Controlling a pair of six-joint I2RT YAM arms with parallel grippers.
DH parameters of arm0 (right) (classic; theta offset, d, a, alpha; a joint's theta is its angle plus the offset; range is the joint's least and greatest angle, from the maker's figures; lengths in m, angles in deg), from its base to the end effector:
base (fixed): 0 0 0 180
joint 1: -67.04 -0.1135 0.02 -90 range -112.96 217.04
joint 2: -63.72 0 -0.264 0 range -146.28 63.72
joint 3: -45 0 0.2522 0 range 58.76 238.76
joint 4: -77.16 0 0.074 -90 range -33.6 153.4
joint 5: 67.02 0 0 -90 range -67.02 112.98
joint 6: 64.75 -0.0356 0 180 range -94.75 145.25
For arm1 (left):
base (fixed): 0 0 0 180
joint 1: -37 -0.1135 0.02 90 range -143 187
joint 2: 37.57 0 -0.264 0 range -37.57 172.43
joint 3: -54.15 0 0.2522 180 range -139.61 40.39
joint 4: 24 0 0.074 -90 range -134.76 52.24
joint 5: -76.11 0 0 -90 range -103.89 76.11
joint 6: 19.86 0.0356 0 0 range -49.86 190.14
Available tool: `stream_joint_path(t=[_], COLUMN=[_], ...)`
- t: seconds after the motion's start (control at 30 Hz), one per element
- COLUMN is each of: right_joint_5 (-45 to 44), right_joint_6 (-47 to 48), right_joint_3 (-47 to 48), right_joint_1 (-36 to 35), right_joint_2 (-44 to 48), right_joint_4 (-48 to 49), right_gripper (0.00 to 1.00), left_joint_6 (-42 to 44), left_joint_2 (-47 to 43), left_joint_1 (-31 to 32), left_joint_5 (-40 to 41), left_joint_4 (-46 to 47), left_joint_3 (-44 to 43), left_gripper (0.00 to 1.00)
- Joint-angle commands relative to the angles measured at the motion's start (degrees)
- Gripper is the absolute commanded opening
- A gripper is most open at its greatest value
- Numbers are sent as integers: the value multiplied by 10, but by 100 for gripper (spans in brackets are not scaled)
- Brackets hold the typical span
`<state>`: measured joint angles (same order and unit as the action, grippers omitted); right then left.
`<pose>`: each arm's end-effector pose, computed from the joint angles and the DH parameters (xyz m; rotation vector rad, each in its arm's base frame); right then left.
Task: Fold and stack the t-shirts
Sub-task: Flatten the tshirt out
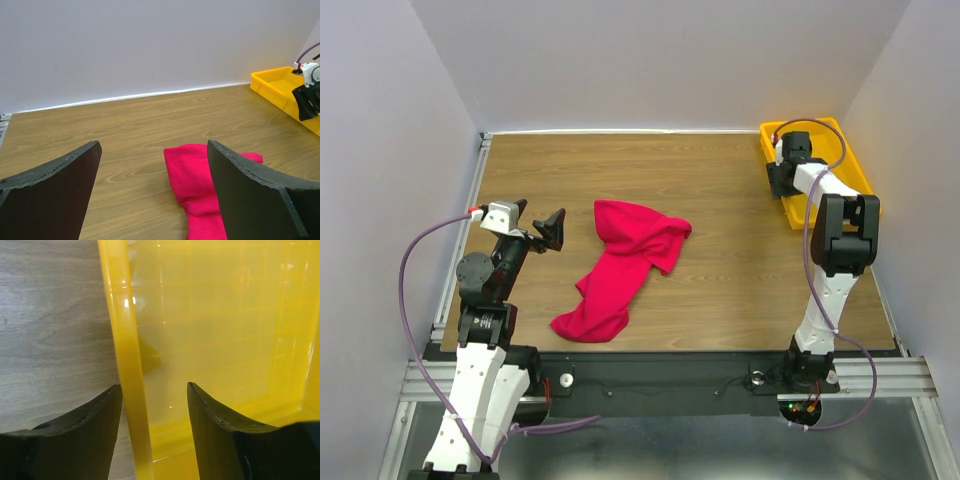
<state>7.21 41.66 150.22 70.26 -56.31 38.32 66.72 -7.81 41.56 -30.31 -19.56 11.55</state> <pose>0.4588 -0.0355 0.1904 -0.1756 2.5170 -0.4850 0.1387 -0.0212 0.3327 0.2602 1.2611 -0.3013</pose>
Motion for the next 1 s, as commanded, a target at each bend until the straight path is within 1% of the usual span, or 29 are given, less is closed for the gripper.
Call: stream_joint_path(t=[0.0, 0.03, 0.1, 0.13, 0.17, 0.2, 0.23, 0.27, 0.3, 0.33, 0.37, 0.43, 0.47, 0.53, 0.57, 0.6, 0.63, 0.7, 0.73, 0.77, 0.8, 0.87, 0.93, 0.97], right_joint_5=[7, 26, 47, 68, 78, 86, 100, 104, 115, 125, 151, 200, 256, 324, 413, 471, 607, 744, 803, 857, 863, 829, 827, 819], right_joint_6=[-10, -10, -9, -9, -8, -8, -5, -8, 2, 9, 15, 47, 59, 78, 72, 55, 32, 7, 6, 6, 26, 47, 50, 49], right_joint_3=[22, 21, 22, 22, 22, 23, 28, 29, 29, 28, 21, 2, -10, -61, -84, -119, -136, -163, -195, -209, -237, -264, -286, -305], right_joint_1=[6, 6, 6, 6, 6, 6, 6, 6, 5, 5, 5, 4, 4, 4, 4, 4, 4, 5, 1, -5, -25, -50, -52, -52], right_joint_2=[25, 34, 66, 79, 93, 106, 127, 137, 145, 157, 178, 206, 238, 271, 287, 306, 310, 305, 305, 308, 323, 356, 371, 376], right_joint_4=[21, 21, 21, 21, 20, 21, 21, 20, 17, 15, 14, 13, 13, 19, 26, 35, 35, 29, 29, 30, 31, 33, 35, 35], right_gripper=[64, 70, 76, 82, 82, 87, 87, 93, 94, 100, 100, 100, 100, 100, 100, 100, 100, 100, 100, 100, 99, 100, 100, 100], left_joint_6=[1, -2, -14, -21, -27, -33, -47, -52, -55, -57, -57, -55, -54, -55, -57, -61, -64, -76, -80, -86, -96, -107, -114, -119], left_joint_2=[-3, -1, 10, 18, 26, 49, 65, 81, 117, 135, 171, 206, 221, 267, 284, 316, 333, 381, 395, 408, 431, 458, 471, 481], left_joint_1=[3, 4, 3, 4, 3, 3, 3, 3, 4, 4, 4, 11, 15, 39, 49, 69, 85, 113, 142, 155, 174, 194, 212, 232], left_joint_5=[-3, -3, -11, -18, -26, -49, -56, -68, -87, -95, -106, -113, -110, -99, -96, -89, -85, -56, -44, -34, -19, 10, 33, 50], left_joint_4=[32, 35, 38, 37, 37, 33, 19, 8, -17, -32, -46, -82, -91, -115, -121, -125, -132, -139, -142, -142, -142, -144, -150, -154], left_joint_3=[1, 0, -1, -4, -9, -15, -30, -40, -50, -60, -81, -96, -107, -118, -127, -132, -142, -155, -161, -170, -175, -185, -189, -192], left_gripper=[99, 99, 99, 99, 99, 98, 99, 99, 99, 98, 99, 98, 98, 97, 96, 96, 95, 94, 94, 93, 92, 90, 89, 88])
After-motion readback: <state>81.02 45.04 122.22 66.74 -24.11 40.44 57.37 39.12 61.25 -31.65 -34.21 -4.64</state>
